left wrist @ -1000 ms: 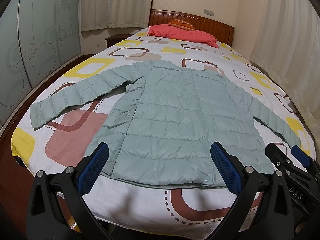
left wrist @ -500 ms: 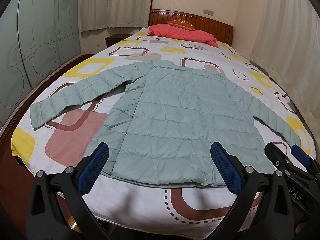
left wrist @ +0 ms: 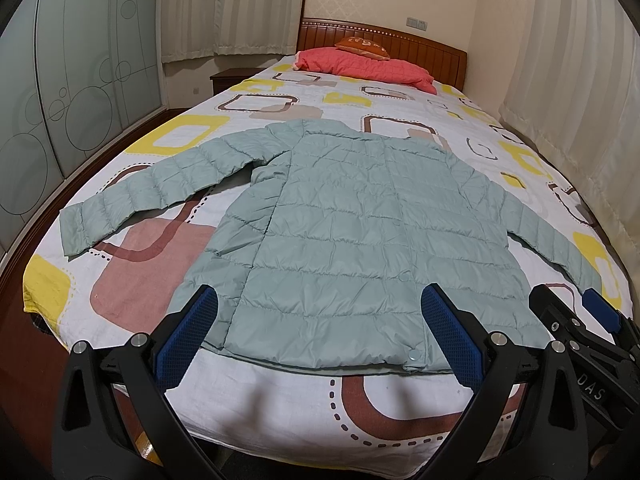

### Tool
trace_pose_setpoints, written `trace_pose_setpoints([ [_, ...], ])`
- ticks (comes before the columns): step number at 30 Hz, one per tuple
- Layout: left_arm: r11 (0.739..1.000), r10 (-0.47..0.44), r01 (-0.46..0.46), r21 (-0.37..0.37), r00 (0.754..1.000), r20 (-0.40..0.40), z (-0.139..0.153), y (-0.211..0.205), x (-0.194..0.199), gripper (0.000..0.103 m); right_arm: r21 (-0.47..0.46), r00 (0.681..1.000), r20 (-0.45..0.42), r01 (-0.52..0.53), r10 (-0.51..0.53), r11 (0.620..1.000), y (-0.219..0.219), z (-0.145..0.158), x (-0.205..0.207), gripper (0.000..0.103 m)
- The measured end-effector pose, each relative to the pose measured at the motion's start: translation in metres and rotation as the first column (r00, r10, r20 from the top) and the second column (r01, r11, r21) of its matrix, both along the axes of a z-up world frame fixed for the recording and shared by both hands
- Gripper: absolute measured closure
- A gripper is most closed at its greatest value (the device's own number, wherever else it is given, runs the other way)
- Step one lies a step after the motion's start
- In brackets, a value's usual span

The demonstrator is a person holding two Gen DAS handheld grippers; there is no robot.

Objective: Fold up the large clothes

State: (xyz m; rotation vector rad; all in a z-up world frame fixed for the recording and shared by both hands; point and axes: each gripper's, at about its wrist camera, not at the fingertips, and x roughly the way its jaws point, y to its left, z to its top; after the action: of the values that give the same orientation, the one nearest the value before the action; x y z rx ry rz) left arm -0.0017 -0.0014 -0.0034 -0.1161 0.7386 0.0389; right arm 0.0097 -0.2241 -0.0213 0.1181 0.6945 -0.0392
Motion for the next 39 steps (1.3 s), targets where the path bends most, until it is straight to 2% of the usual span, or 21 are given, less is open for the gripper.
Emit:
trace_pose_setpoints([
  [18,1.0,0.001,-0.001,-0.002,1.0,-0.002,0.0,0.0,0.0,0.002,0.001,1.0,0.0,-0.002,0.002,1.0,0.0,0.002,0.0,0.005],
  [21,1.0,0.01,-0.01,-0.029,1.0,-0.008,-0.003,0.003,0.001,0.002,0.02,1.0,0.002,0.008,-0.008,1.0,-0.003,0.003,0.001,0.005],
  [25,0.993,0.038,-0.044,-0.113,0.998,-0.057,-0.016,0.022,0.008,0.002,0.062,0.999,0.013,0.033,-0.034,0.998,-0.013,0.001,0.003,0.005],
  [29,0.985,0.048,-0.067,-0.157,0.992,-0.117,-0.032,0.04,0.021,0.002,0.128,0.996,0.022,0.087,-0.091,0.988,-0.043,-0.01,0.016,0.005],
  [34,0.964,0.157,-0.179,-0.198,0.98,-0.121,-0.045,0.079,0.038,0.002,0.235,0.988,0.01,0.145,-0.152,0.961,-0.087,-0.022,0.03,0.005],
  [36,0.942,0.206,-0.235,-0.237,0.968,-0.142,-0.054,0.099,0.047,0.002,0.31,0.98,0.003,0.189,-0.2,0.932,-0.118,-0.03,0.037,0.005],
  [39,0.916,0.229,-0.275,-0.291,0.956,-0.184,-0.068,0.12,0.061,0.002,0.39,0.963,-0.016,0.254,-0.269,0.885,-0.159,-0.042,0.045,0.005],
])
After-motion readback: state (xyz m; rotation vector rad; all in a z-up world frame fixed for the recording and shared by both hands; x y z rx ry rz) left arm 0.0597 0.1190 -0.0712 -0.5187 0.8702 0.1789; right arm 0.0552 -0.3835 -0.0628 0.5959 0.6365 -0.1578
